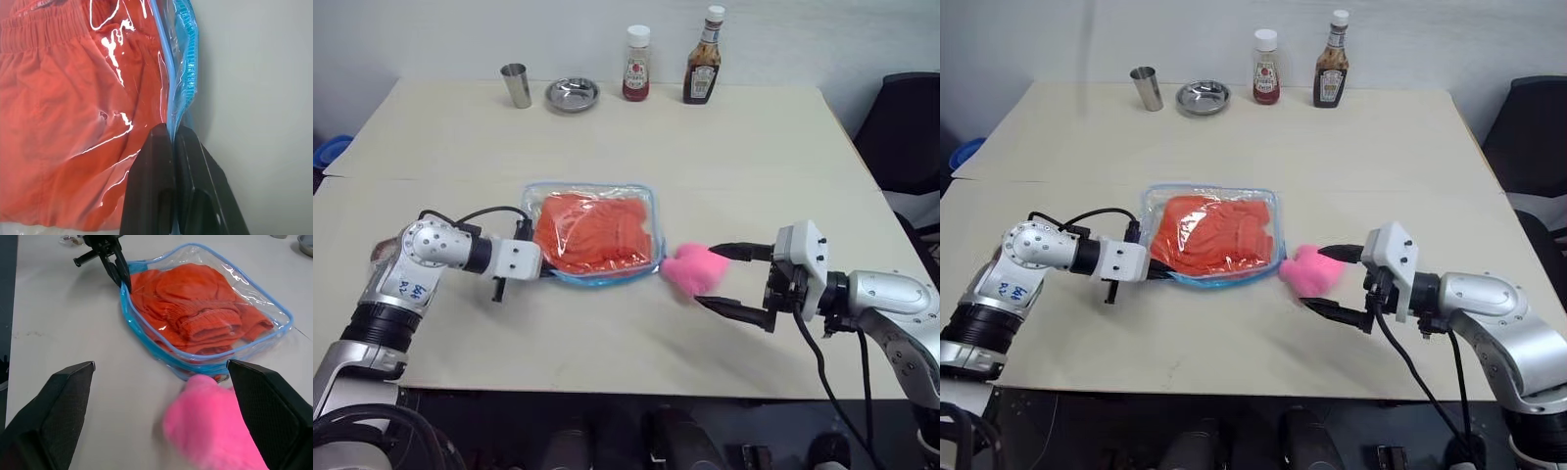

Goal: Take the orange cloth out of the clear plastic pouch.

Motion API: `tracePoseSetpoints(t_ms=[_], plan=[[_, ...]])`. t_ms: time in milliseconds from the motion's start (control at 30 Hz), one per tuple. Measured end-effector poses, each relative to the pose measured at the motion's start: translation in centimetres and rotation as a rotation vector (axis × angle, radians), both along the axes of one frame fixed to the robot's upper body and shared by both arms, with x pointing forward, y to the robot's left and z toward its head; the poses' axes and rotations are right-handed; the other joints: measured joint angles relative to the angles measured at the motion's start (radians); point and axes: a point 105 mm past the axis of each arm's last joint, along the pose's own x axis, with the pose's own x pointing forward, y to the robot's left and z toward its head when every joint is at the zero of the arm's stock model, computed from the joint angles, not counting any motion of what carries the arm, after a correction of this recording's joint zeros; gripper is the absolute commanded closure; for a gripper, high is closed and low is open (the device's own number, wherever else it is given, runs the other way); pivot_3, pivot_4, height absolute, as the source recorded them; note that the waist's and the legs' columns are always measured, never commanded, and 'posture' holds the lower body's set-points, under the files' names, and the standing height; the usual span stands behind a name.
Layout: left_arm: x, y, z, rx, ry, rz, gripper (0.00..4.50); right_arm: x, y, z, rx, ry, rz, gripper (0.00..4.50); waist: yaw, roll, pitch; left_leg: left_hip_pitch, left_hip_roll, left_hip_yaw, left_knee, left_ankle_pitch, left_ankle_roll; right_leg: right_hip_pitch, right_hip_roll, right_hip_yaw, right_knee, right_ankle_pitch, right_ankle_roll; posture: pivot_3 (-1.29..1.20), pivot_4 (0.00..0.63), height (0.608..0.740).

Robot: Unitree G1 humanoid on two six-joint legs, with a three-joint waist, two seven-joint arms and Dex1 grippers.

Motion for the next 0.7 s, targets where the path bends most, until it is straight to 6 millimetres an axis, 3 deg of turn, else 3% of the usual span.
tracePoseSetpoints(t_ms=[233,367,567,667,700], plan=[[0.0,-0.2,-0.3,-0.005,-0.022,0.039,4.48,-0.1,-1.2,-1.5,-0.011,0.049,-0.078,0.00,0.000,0.000,0.000,0.000,0.000,0.000,0.000,0.000,0.000,0.000,0.000,0.000,0.001,0.000,0.000,0.00,0.150,0.740],[-0.1,-0.6,-0.4,-0.027,-0.030,0.053,4.48,1.1,-2.5,-2.1,0.016,0.072,-0.214,0.00,0.000,-0.001,0.000,0.000,0.000,0.000,0.000,0.000,0.000,0.000,0.000,0.000,0.001,0.000,0.000,0.00,0.150,0.740],[-2.5,-0.9,-0.7,-0.117,0.117,0.079,2.91,2.2,-3.3,-3.3,0.136,0.200,-0.370,0.00,-0.004,0.000,-0.001,0.000,0.000,0.000,0.000,0.000,0.000,0.000,0.000,0.000,0.003,0.000,0.000,0.00,0.150,0.740],[-3.1,-1.1,0.4,-0.214,0.166,0.123,1.98,3.0,-3.3,-3.6,0.180,0.259,-0.410,0.00,-0.003,0.000,-0.001,0.000,0.000,0.000,0.000,0.001,0.000,0.000,0.000,0.000,0.002,0.000,0.000,0.00,0.150,0.740],[-3.4,-1.2,1.2,-0.274,0.206,0.141,1.98,3.3,-3.2,-3.6,0.197,0.281,-0.418,0.00,-0.002,0.000,-0.001,0.000,0.000,0.000,0.000,0.001,0.000,0.000,0.000,0.000,0.002,0.000,0.000,0.00,0.150,0.740]])
